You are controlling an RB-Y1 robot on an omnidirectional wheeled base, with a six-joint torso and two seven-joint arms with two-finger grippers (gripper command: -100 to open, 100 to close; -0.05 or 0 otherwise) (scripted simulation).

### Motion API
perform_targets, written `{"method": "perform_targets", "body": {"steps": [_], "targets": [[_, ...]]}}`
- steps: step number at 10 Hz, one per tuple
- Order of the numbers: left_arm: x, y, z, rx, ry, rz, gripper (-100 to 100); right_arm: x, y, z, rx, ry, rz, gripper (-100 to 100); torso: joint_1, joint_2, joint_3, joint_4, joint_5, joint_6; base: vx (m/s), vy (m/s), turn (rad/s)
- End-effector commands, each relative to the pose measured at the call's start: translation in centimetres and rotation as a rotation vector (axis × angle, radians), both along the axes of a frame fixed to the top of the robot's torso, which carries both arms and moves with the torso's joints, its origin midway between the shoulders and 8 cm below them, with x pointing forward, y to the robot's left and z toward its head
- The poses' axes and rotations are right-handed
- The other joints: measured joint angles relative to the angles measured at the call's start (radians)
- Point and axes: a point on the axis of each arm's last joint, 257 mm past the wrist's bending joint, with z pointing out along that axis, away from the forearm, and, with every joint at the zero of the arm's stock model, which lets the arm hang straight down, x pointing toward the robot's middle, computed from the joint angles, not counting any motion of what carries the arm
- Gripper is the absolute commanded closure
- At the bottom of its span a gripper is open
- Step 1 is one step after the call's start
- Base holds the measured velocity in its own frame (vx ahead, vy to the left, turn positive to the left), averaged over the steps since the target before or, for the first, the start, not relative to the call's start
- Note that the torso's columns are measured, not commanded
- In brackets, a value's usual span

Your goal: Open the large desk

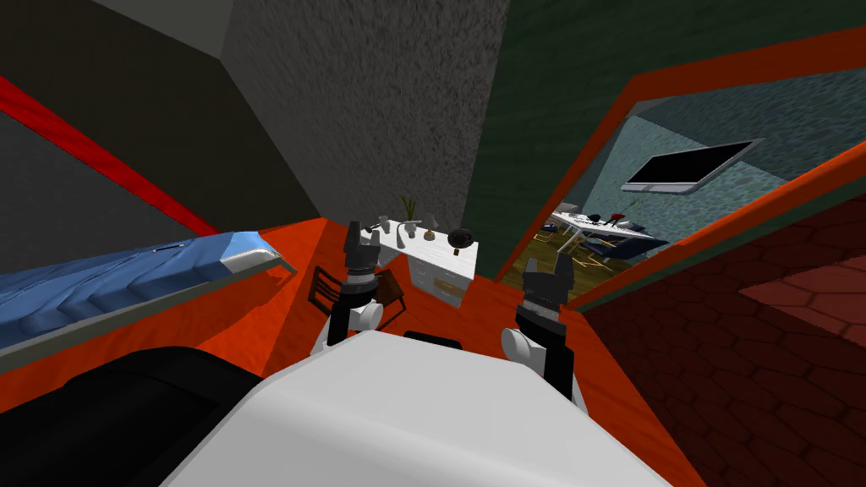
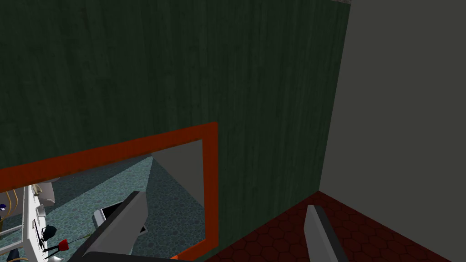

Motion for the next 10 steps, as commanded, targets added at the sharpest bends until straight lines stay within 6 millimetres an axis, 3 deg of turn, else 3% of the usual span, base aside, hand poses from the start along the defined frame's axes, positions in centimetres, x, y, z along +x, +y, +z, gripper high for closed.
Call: {"method": "perform_targets", "body": {"steps": [1,9,10], "targets": [[0.0,0.0,0.0,0.000,0.000,0.000,0,0.0,0.0,0.0,0.000,0.000,0.000,0,0.000,0.040,-0.082,0.041,0.000,0.000,0.000,0.000,0.000],[0.0,0.0,0.0,0.000,0.000,0.000,0,0.0,0.0,0.0,0.000,0.000,0.000,0,0.000,0.618,-1.234,0.617,0.000,0.000,0.000,0.000,0.000],[0.8,-0.4,-1.4,0.031,0.025,-0.013,-100,0.0,0.0,0.0,0.000,0.000,0.000,0,0.000,0.691,-1.382,0.691,0.000,0.000,0.041,-0.024,-0.029]]}}
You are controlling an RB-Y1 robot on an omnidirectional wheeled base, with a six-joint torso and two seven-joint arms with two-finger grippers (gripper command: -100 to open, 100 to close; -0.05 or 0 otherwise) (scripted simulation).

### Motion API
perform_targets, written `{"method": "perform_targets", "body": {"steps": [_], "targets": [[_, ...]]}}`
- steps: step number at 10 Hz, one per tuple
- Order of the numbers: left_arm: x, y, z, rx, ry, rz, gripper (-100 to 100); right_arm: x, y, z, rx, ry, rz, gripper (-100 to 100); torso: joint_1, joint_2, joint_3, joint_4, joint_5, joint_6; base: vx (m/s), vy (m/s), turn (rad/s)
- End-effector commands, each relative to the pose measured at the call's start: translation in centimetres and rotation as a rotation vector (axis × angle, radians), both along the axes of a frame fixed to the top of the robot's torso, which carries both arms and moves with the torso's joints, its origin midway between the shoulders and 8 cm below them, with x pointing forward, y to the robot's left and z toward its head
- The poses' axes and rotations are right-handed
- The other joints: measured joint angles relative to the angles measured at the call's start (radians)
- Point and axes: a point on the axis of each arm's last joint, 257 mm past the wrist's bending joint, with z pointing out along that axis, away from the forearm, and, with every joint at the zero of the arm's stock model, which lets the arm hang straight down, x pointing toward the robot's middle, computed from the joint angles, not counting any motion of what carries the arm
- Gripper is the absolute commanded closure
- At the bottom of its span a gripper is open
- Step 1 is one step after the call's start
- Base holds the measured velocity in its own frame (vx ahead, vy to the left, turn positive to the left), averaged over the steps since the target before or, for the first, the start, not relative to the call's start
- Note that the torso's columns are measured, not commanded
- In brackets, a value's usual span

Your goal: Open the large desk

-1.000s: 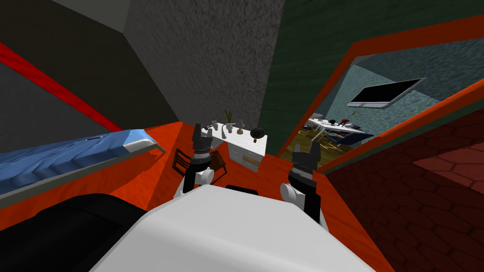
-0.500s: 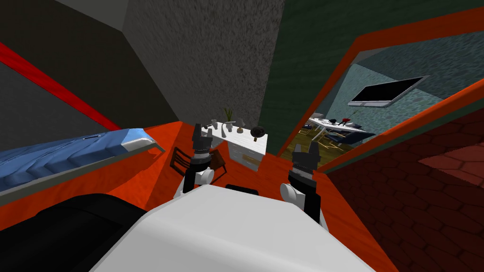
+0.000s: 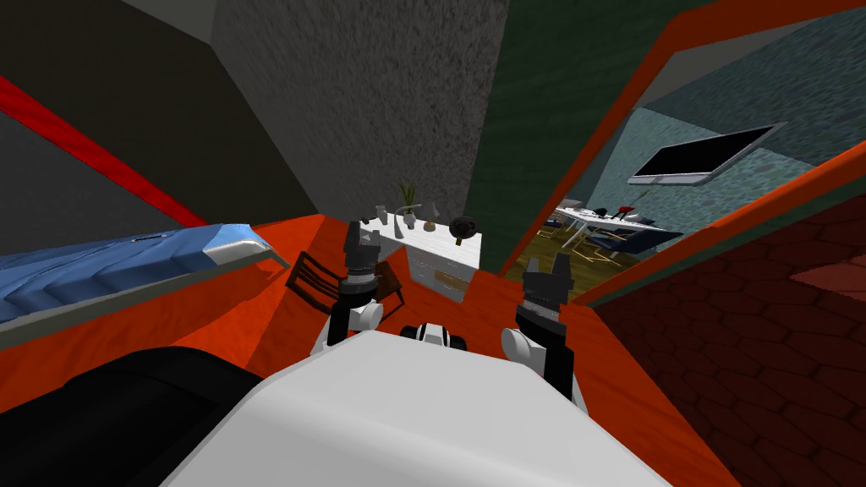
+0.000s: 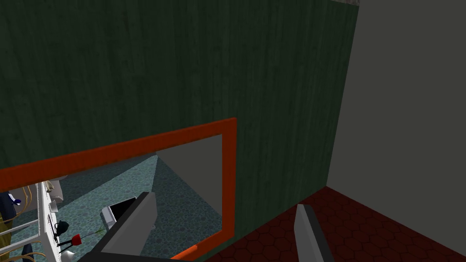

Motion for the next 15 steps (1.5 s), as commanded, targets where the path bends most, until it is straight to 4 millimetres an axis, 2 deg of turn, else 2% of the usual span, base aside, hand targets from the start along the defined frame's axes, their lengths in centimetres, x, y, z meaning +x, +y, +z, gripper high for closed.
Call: {"method": "perform_targets", "body": {"steps": [1,5,9,15], "targets": [[1.2,-0.6,-2.1,0.043,0.036,-0.018,-100,0.0,0.0,0.0,0.000,0.001,0.000,0,-0.001,0.032,-0.070,0.033,0.000,0.000,0.064,-0.040,-0.044],[3.2,-1.0,-5.9,0.089,0.096,-0.033,-100,0.0,0.0,0.0,0.000,0.001,0.000,0,0.000,0.047,-0.094,0.047,0.000,0.000,0.069,-0.044,-0.035],[4.2,-1.0,-8.4,0.111,0.134,-0.038,-100,0.0,0.0,0.0,0.000,0.001,0.000,0,0.000,0.047,-0.093,0.047,0.000,0.000,0.058,-0.034,-0.025],[6.2,-0.9,-14.4,0.150,0.220,-0.045,-100,0.0,0.0,0.0,0.000,0.001,0.000,0,0.000,0.046,-0.094,0.047,0.000,0.000,0.070,-0.039,-0.037]]}}
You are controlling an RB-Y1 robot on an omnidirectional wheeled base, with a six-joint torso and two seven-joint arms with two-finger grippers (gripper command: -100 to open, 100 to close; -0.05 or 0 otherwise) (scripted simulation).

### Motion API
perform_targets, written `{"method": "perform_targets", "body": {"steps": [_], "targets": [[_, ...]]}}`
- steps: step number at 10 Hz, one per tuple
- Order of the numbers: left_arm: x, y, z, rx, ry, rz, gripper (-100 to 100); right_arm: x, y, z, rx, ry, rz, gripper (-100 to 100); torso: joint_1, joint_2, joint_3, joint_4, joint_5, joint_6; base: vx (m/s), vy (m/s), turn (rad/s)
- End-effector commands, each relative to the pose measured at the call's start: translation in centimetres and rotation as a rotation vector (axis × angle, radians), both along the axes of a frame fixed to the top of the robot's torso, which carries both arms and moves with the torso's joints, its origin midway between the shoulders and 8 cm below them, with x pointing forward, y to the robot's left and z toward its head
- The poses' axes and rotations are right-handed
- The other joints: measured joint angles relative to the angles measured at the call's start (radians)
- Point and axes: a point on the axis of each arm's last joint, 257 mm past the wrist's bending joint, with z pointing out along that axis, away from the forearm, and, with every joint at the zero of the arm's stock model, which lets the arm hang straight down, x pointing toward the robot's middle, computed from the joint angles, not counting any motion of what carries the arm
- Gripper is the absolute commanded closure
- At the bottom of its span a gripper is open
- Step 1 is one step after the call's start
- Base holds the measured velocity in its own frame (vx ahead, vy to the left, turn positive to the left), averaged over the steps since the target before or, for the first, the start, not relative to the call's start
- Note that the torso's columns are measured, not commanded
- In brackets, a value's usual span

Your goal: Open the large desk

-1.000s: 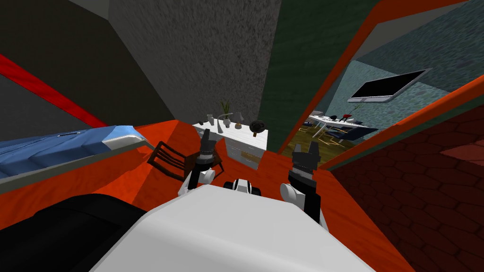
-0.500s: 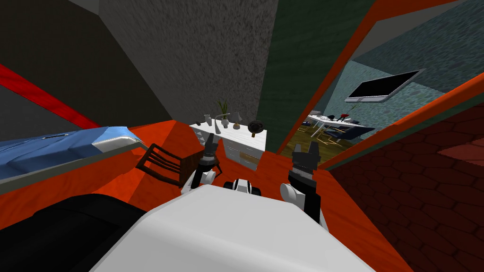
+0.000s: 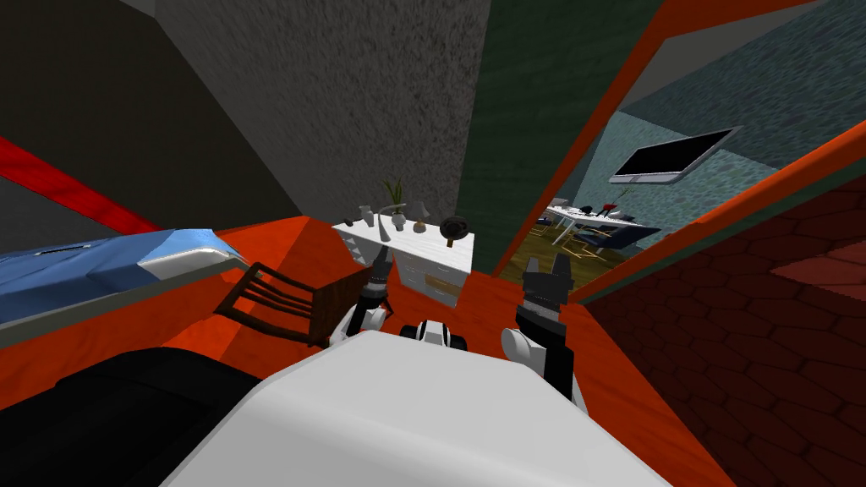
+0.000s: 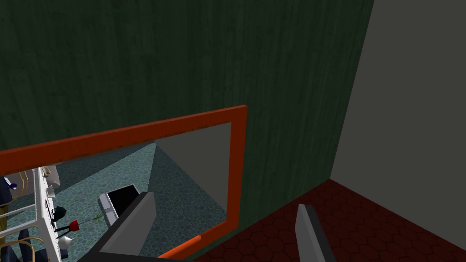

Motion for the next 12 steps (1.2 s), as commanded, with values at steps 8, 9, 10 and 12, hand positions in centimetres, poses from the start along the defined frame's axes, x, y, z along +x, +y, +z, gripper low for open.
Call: {"method": "perform_targets", "body": {"steps": [8,9,10,12], "targets": [[1.9,0.4,-8.6,0.037,0.130,0.000,-100,0.0,0.0,0.0,0.000,0.000,0.000,0,0.000,0.000,0.000,0.000,0.000,0.000,0.063,-0.035,-0.031],[2.0,0.3,-9.4,0.044,0.135,-0.003,-100,0.0,0.0,0.0,0.000,0.000,0.000,0,0.001,0.001,0.000,0.000,0.000,0.000,0.067,-0.047,-0.039],[2.1,0.5,-10.4,0.044,0.158,0.000,-100,0.0,0.0,0.0,0.000,0.000,0.000,0,0.000,0.001,0.000,0.000,0.000,0.000,0.060,-0.038,-0.021],[2.2,0.6,-12.3,0.050,0.186,0.000,-100,0.0,0.0,0.0,0.000,0.000,0.000,0,0.001,0.000,0.000,0.000,0.000,0.000,0.068,-0.032,-0.034]]}}
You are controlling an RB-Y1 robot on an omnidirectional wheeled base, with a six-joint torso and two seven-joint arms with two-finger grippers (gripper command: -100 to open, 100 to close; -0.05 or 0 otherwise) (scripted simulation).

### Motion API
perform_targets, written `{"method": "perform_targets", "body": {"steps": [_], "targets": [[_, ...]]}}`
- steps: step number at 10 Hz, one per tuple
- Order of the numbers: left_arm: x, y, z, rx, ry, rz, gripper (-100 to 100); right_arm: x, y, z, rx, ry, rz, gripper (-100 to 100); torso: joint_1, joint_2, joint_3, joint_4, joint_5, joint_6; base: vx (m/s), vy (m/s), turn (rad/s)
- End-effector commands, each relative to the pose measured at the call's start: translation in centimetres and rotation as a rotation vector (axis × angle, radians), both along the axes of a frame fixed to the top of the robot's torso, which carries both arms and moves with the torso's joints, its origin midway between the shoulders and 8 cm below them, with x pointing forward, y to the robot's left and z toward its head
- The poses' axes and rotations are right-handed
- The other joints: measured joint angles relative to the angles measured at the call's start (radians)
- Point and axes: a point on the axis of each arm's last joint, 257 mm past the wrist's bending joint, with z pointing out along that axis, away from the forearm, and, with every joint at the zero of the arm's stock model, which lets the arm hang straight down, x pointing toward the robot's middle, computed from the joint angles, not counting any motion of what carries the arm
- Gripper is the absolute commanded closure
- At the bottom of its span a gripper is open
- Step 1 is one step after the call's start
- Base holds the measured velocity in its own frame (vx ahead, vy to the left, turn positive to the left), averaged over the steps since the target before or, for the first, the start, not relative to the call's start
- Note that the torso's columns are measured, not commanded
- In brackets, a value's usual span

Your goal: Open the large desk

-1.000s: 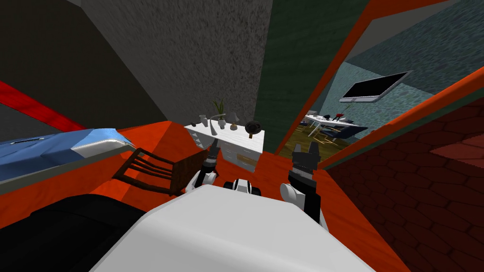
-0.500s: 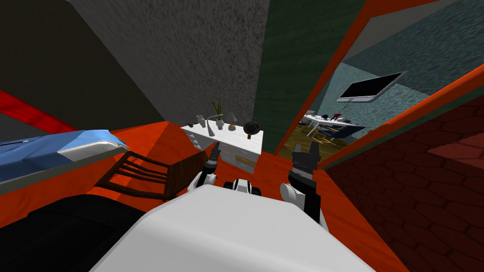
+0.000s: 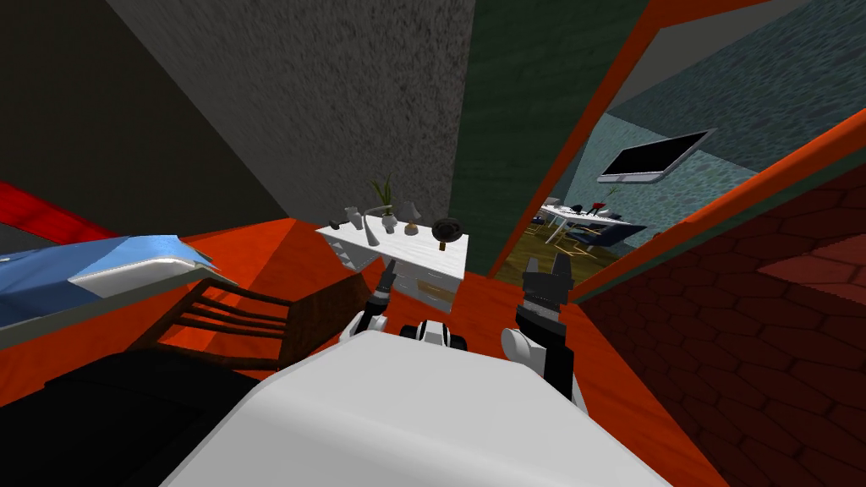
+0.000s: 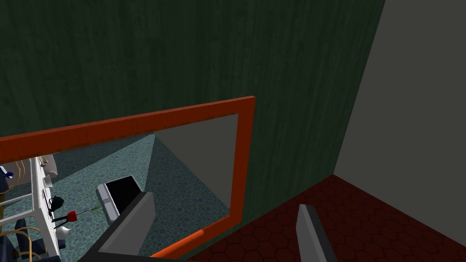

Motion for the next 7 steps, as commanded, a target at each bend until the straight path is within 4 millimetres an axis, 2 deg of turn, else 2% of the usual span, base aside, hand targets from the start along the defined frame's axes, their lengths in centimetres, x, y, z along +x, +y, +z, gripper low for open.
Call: {"method": "perform_targets", "body": {"steps": [1,5,6,7], "targets": [[0.1,-0.1,-2.3,0.009,0.033,-0.002,-100,0.0,0.0,0.0,0.000,0.000,0.000,0,0.001,0.001,0.000,0.000,0.000,0.000,0.069,-0.028,-0.048],[0.1,0.0,-5.5,0.016,0.079,-0.004,-100,0.0,0.0,0.0,0.000,0.000,0.000,0,0.000,0.001,0.000,0.000,0.000,0.000,0.069,-0.033,-0.031],[0.0,0.2,-6.9,0.016,0.110,0.000,-100,0.0,0.0,0.0,0.000,0.000,0.000,0,0.000,0.000,0.000,0.000,0.000,0.000,0.061,-0.026,-0.023],[0.0,0.2,-7.1,0.016,0.116,0.001,-100,0.0,0.0,0.0,0.000,0.000,0.000,0,0.000,0.001,0.000,0.000,0.000,0.000,0.022,-0.016,0.003]]}}
